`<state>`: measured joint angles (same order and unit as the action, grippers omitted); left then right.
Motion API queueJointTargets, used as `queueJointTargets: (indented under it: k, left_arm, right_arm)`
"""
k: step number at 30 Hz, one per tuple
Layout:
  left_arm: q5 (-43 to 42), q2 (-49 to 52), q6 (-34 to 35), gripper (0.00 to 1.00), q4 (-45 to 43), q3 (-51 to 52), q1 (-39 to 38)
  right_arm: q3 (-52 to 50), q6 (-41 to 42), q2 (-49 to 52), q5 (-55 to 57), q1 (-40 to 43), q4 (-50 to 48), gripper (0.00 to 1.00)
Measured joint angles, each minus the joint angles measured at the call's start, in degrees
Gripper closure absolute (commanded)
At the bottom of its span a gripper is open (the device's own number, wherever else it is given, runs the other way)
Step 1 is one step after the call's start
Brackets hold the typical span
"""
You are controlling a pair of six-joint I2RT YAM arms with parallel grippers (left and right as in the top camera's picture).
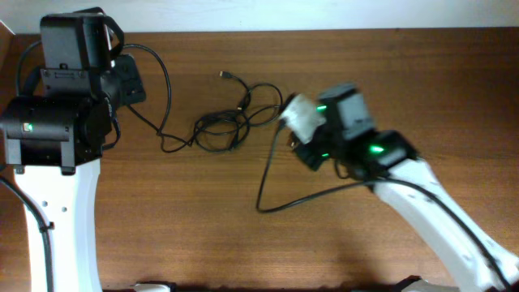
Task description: Untangle cables
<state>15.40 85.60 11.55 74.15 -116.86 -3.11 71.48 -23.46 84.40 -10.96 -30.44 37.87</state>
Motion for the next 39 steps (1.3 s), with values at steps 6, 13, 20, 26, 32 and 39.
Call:
queueJointTargets:
  k: [6,13,20,26,32,39]
  left_arm:
    - [0.00,0.00,-0.02,1.00,0.17,0.00,0.00]
    - [0.00,0.00,-0.42,1.00,0.22,0.00,-1.44]
    - [0.00,-0.02,-2.60,1.00,0.24,-0.02,-2.99]
    - [0.02,-0.02,-2.78,1.00,1.07,-0.02,-2.99]
    - [0.02,-0.02,-2.80,1.00,1.11,-0.02,-2.99]
    - [0.02,-0.02,-2.95,1.00,1.53,-0.02,-2.99]
  right_arm:
    - [-0.28,-11.91,18.93,1.05,-3.89,-12.70,0.01]
    - [18.78,-12.61,29.68,0.02,-3.50,-4.66,0.09]
    - [34.40,-22.95,43.15,-12.92,-2.97,17.14,0.12]
    - [34.42,-23.71,43.17,-15.52,-2.73,18.43,0.01]
    - [39.47,-24.11,43.60,-7.17,-8.28,19.45,0.01]
    - [45.53,-24.00,44.57,-4.04,-8.24,13.86,0.01]
